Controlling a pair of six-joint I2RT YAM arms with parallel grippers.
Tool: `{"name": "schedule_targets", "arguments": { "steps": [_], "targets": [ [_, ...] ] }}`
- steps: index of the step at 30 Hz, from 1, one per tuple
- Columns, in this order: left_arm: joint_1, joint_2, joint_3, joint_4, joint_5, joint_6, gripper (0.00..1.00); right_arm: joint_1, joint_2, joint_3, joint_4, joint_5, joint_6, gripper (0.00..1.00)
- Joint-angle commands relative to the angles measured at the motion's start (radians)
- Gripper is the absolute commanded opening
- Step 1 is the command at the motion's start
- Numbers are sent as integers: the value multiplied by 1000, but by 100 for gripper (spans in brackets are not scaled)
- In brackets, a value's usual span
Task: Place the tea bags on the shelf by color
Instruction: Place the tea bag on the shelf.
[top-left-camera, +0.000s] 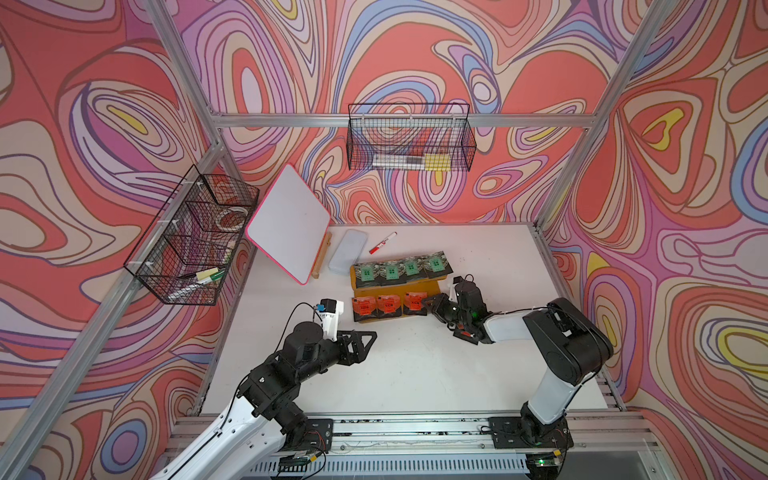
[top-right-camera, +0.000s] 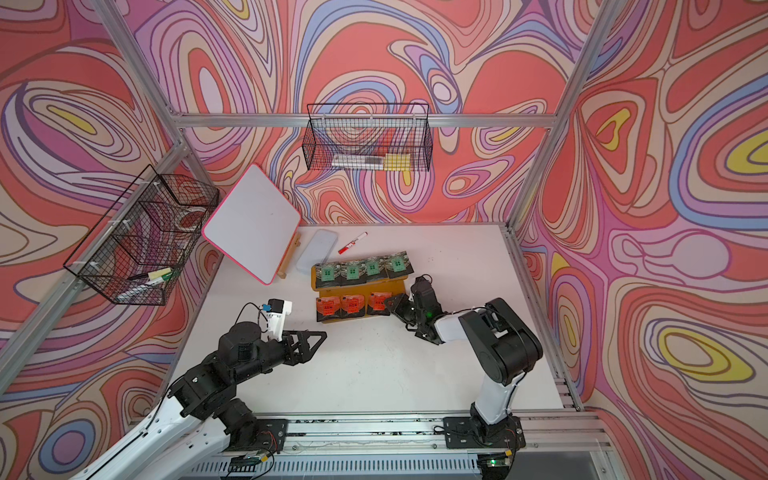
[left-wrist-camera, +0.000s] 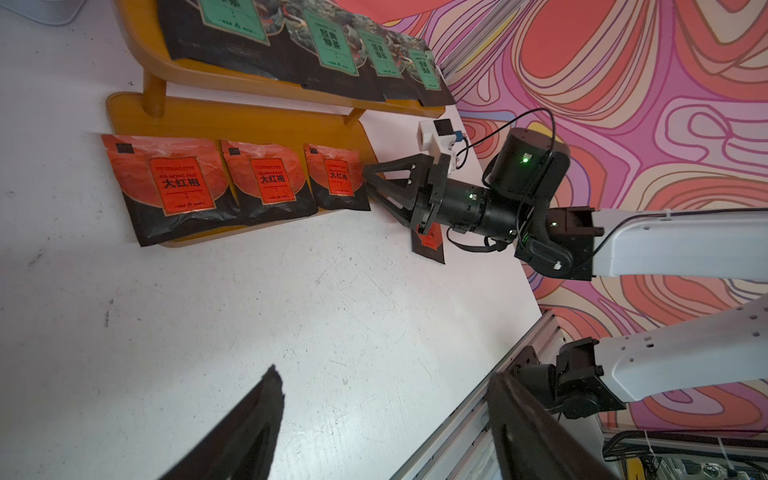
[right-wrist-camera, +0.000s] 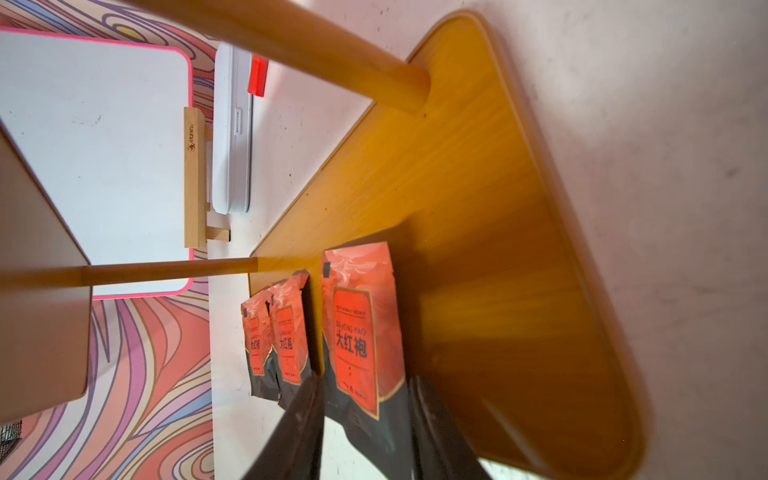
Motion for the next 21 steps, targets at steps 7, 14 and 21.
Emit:
{"name": "schedule_targets", "arguments": {
  "steps": [7,14,21],
  "targets": [
    [9,-8,-25,4,-10,-4,81,-5,-56,5,-76,57,-45,41],
    [8,-14,-27,2,-14,-5,81,-6,-16,8,-20,45,-33,41],
    [9,-22,-31,1,-16,-8,81,-5,14,28,-8,51,-26,42]
  ]
}}
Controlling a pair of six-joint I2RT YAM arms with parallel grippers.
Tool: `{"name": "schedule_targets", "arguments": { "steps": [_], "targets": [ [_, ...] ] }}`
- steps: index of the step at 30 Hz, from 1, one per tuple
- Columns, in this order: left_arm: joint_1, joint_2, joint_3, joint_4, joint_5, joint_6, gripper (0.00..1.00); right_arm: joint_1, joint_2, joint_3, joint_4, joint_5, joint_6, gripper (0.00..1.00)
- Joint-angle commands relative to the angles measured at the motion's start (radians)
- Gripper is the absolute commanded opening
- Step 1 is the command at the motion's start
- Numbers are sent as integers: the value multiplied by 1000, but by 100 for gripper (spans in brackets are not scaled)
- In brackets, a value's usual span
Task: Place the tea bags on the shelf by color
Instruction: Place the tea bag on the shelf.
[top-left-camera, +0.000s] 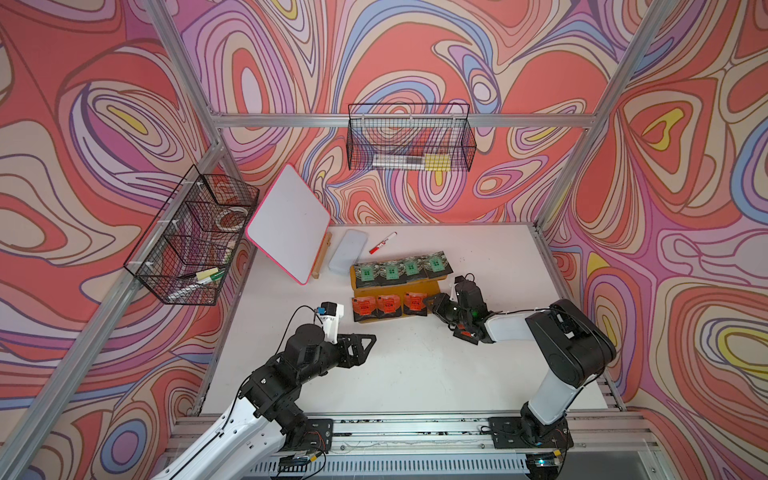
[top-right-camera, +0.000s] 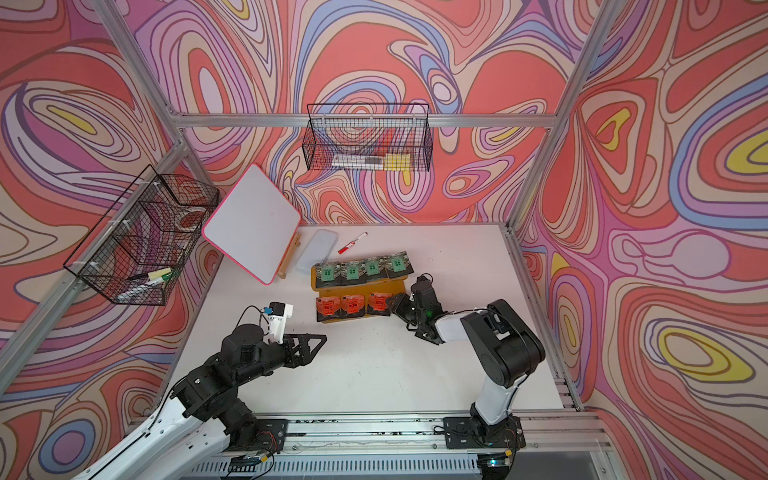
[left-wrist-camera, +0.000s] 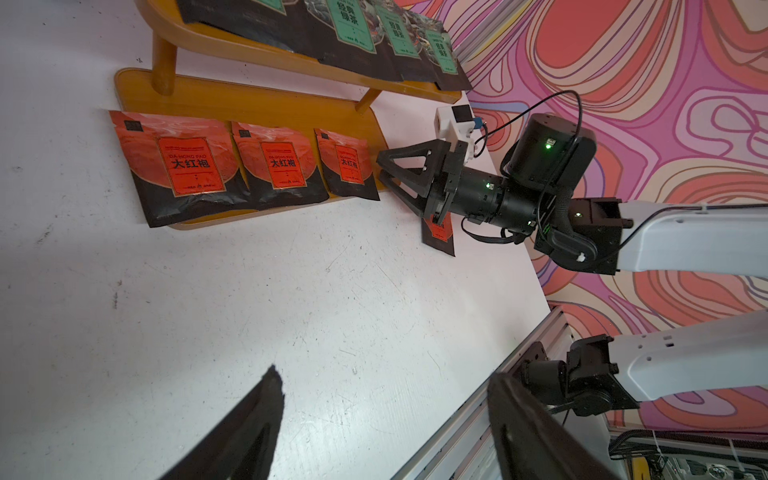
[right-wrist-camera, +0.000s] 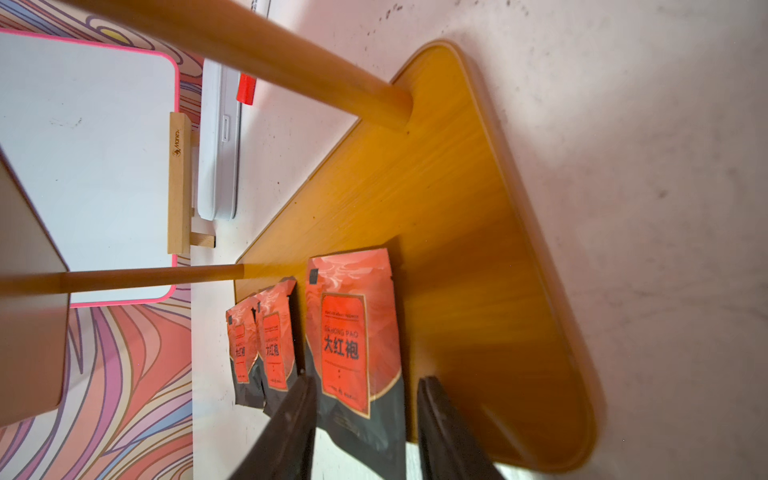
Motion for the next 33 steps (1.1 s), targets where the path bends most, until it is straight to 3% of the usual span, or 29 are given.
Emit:
{"name": "schedule_targets", "arguments": {
  "steps": [1,17,25,33],
  "targets": [
    [8,-13,-13,8,-11,-2,81,-6,16,25,25,14,3,41],
    [8,-28,-21,3,-13,-5,81,-5,118,63,93,-16,34,42],
    [8,-26,-24,18,-3,-9,82,-5,26,28,16,31,9,42],
    [8,-10,-43,74,36,-25,99,-5,-151,-34,-123,78,-5,45]
  ]
}}
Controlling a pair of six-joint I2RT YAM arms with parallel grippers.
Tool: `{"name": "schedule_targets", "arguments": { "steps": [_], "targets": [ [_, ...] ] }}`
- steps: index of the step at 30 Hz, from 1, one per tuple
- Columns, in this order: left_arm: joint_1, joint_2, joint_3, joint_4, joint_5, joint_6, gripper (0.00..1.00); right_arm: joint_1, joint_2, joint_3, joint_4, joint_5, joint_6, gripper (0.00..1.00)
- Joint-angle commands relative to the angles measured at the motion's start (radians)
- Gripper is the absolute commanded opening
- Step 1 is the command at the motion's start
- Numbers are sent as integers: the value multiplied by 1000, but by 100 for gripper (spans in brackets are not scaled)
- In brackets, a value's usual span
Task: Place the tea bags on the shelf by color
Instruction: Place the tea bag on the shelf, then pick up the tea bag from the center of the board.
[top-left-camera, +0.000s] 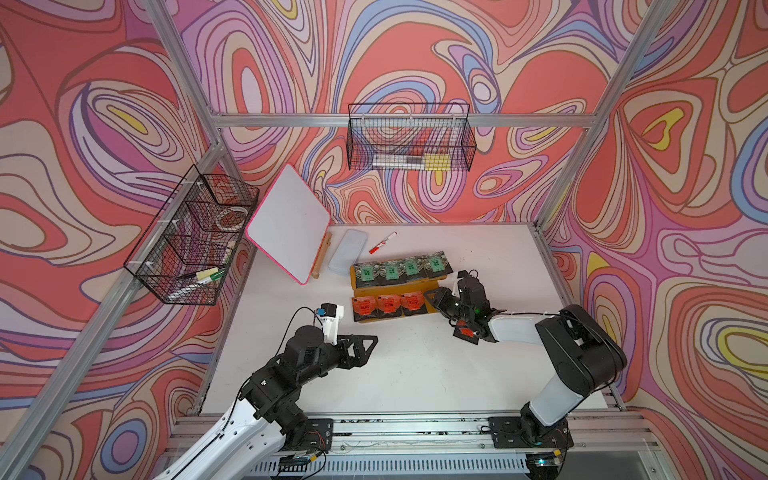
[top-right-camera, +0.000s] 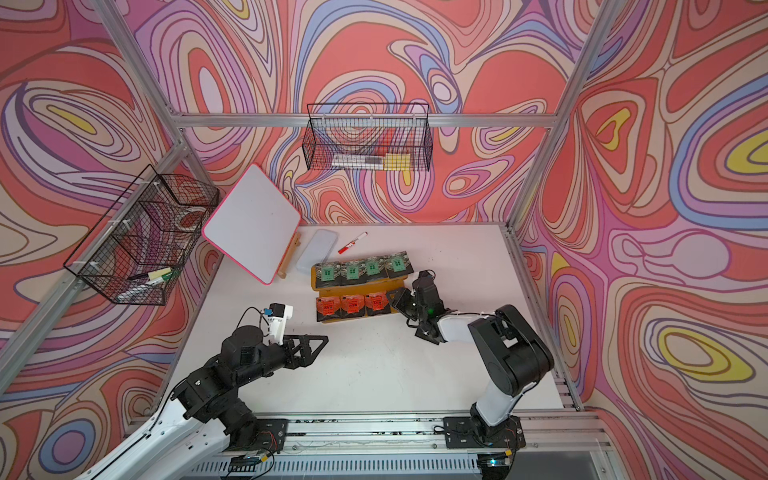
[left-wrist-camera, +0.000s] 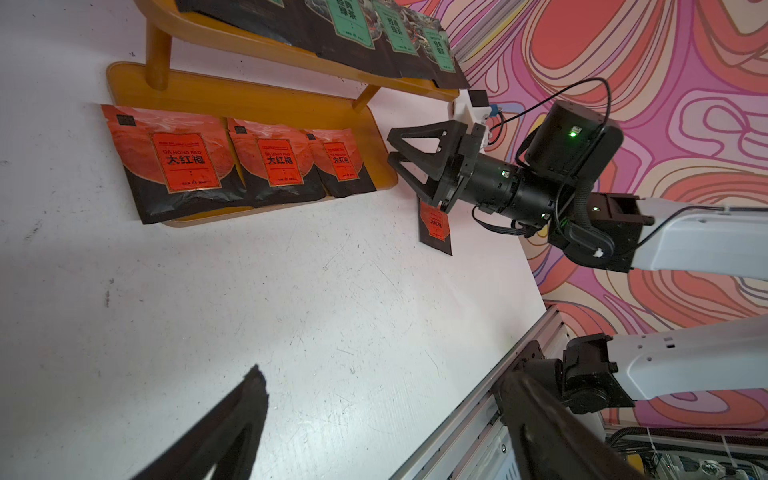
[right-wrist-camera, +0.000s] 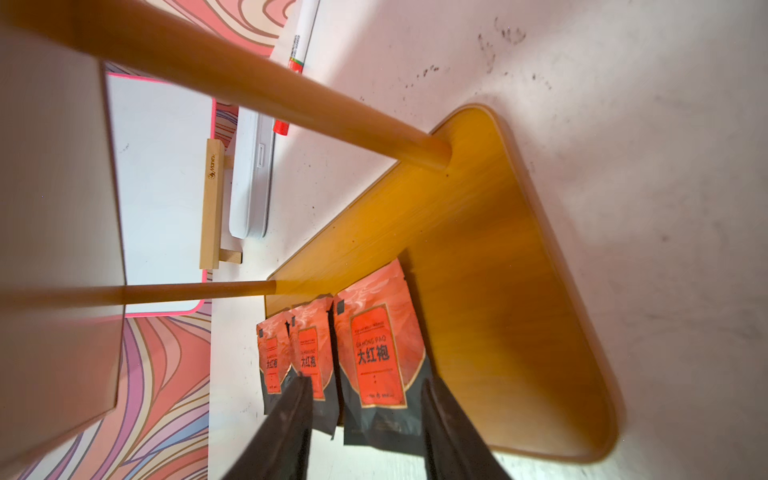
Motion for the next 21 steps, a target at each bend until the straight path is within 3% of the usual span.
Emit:
{"name": "schedule_targets", "arguments": {
  "steps": [1,8,14,21],
  "targets": [
    [8,6,-21,57,29,-18,99,-5,-71,-45,-110,51,-13,45],
    [7,55,-66,194,91,-83,99,-6,-286,-87,-396,202,-62,51],
    [-19,136,-86,287,97,-117,99,-6,-464,-78,-704,392,-115,63],
    [-106,228,-89,369,24,-139,99,-8,-499,-78,-853,412,-176,74]
  ]
}}
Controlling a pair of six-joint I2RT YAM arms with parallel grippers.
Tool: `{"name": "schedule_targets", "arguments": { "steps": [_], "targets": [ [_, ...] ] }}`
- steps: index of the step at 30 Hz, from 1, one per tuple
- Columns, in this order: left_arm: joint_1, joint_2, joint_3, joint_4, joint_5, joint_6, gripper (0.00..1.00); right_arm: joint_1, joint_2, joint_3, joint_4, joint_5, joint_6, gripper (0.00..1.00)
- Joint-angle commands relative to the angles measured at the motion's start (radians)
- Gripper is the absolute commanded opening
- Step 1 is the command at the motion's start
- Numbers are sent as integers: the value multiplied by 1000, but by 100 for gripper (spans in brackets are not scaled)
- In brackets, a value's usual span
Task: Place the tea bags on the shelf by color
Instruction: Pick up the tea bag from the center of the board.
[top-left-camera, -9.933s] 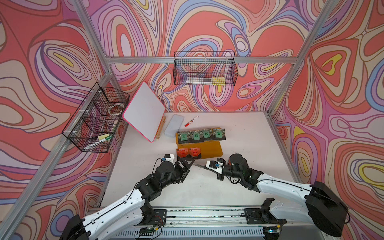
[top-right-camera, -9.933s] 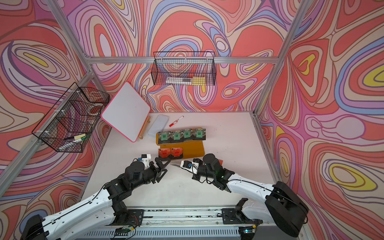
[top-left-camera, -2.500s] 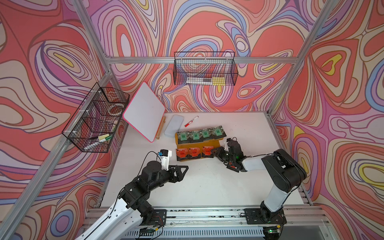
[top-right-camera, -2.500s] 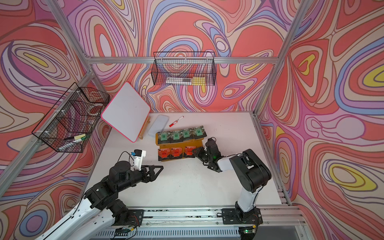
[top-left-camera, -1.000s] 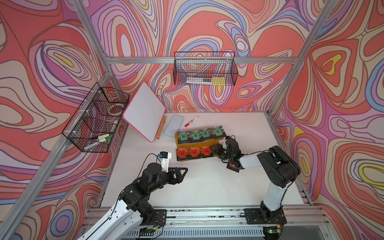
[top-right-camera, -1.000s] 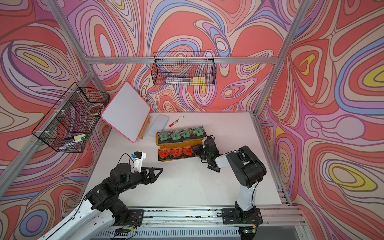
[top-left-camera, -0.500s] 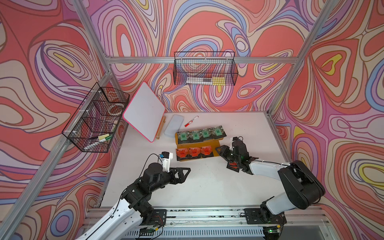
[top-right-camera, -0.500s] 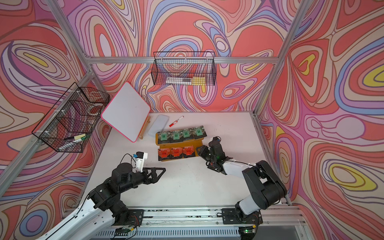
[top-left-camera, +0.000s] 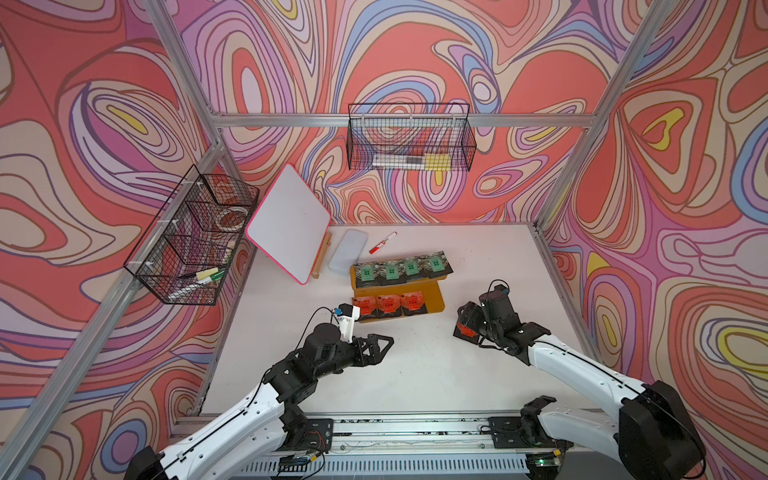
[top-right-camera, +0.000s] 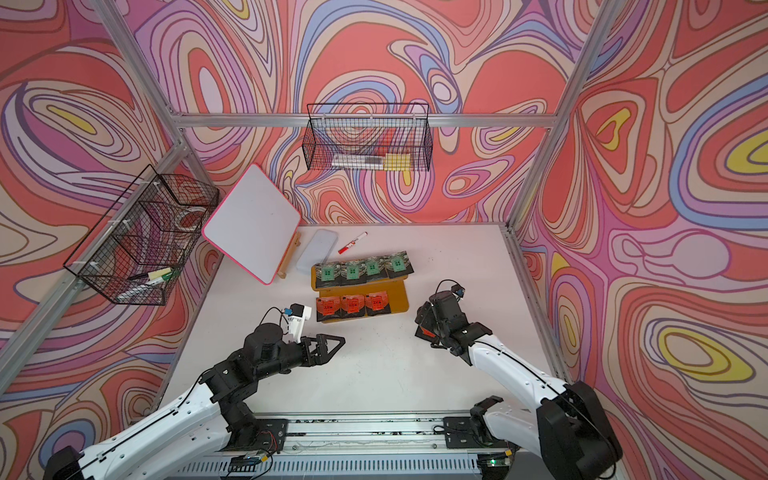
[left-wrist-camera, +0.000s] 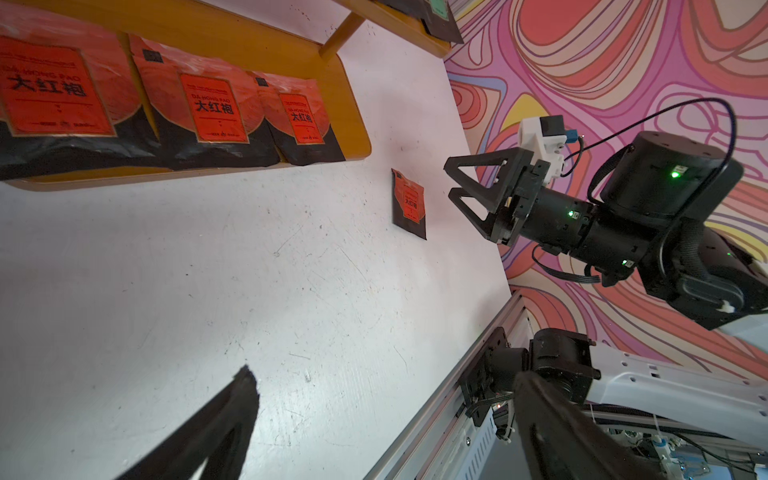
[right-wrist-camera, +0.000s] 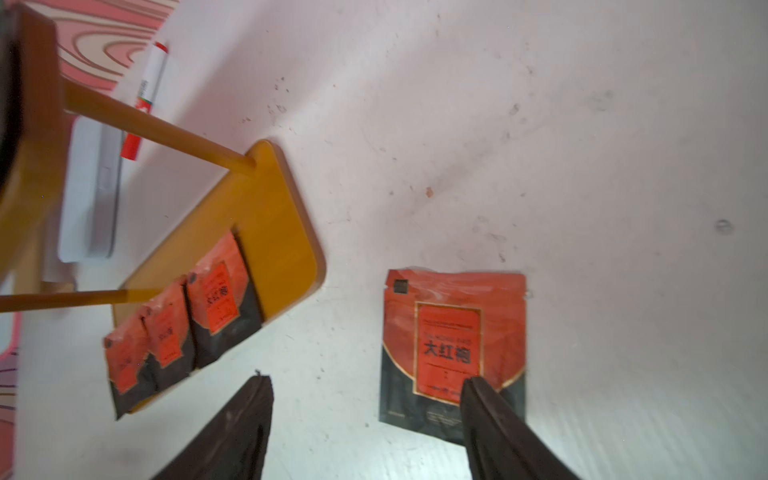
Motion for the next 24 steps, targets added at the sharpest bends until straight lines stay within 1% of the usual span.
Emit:
{"name": "schedule_targets", "arguments": {
  "steps": [1,8,14,17,24],
  "targets": [
    [-39,44,-8,84,-49,-19,99,-5,8,0,-112,40,-62,75],
    [-83,136,-11,153,-119,-52,98,-58,99,20,-69,-39,-142,73],
    [-106,255,11,234,-130,-64,95,-129,144,18,-38,-95,-181,69],
    [-121,330,34,273,-138,-66,94,-159,155,14,-11,-130,-207,65],
    [-136,460,62,367,-152,-87,93,-204,231,32,23,-219,-245,62]
  ]
}}
